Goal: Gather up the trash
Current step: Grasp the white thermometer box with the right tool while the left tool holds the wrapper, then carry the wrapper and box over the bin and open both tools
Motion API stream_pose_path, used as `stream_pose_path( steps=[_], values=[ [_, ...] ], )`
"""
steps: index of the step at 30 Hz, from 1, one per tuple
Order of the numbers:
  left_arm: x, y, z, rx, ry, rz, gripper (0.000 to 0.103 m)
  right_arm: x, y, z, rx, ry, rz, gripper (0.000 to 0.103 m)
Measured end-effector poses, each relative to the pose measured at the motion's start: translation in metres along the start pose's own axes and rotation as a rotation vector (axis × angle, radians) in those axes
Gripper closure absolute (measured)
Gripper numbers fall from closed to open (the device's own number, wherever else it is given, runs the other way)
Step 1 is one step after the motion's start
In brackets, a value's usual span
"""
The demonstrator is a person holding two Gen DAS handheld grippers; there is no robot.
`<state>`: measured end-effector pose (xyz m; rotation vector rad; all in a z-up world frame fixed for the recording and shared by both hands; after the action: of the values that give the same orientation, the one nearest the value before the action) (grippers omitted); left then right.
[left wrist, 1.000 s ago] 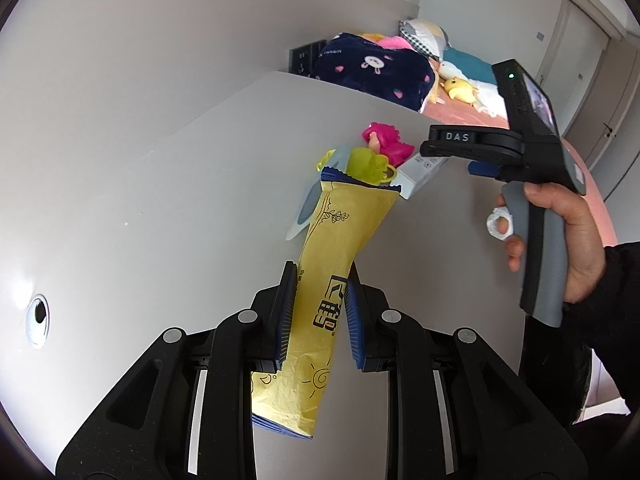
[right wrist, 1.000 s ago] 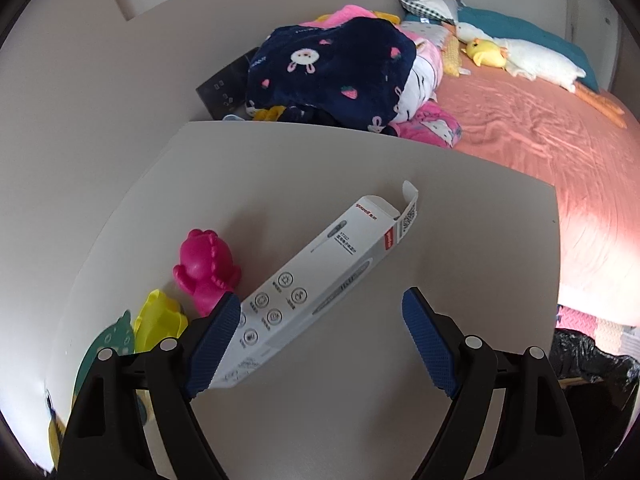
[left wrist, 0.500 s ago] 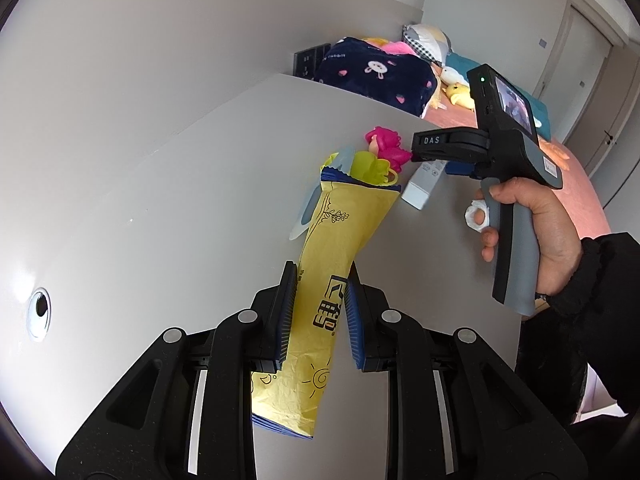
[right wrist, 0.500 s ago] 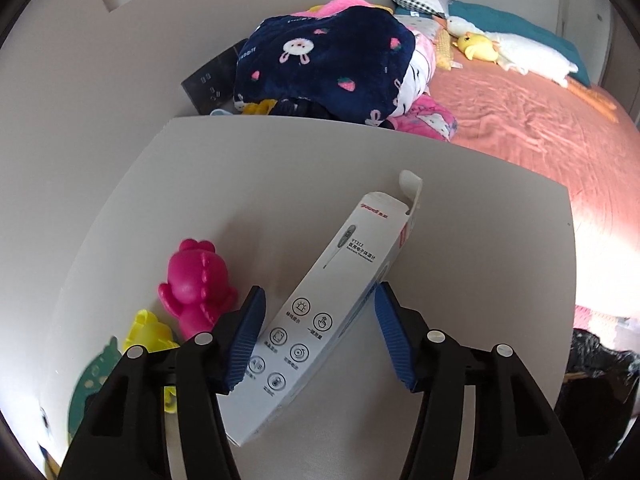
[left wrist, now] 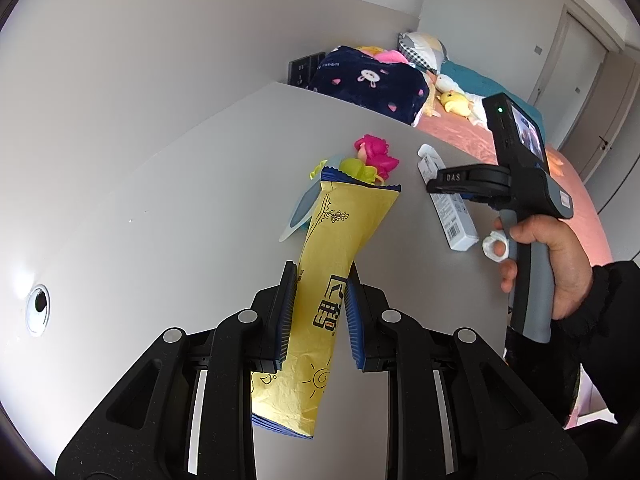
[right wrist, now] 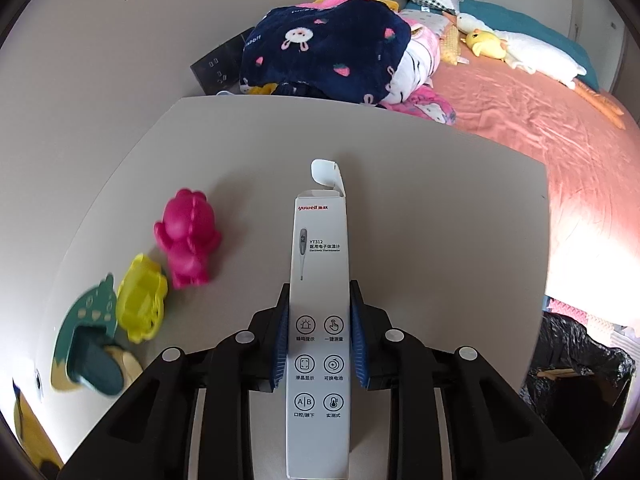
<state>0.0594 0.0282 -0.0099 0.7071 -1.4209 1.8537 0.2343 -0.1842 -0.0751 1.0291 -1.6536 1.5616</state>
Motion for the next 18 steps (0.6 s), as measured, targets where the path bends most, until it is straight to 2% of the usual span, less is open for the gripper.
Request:
stream_pose_path(
  steps=[18],
  values=[
    [0.011,0.011,0.029,-0.052,0.024,0.005,0.08,0.076,0.037,0.01,0.09,-0.042,0.079,0.075]
  ],
)
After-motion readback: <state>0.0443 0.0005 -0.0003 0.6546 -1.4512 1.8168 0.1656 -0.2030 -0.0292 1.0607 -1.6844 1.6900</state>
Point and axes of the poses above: each gripper's, at about its wrist camera, not at the fingertips, and x roughly against the way its jaws point, z to its right, y to its underside, the point moved 4 cm from there along -x, roughly the way its jaws point, and after that the axes turned 12 degrees about x, right-handed, at the moved point
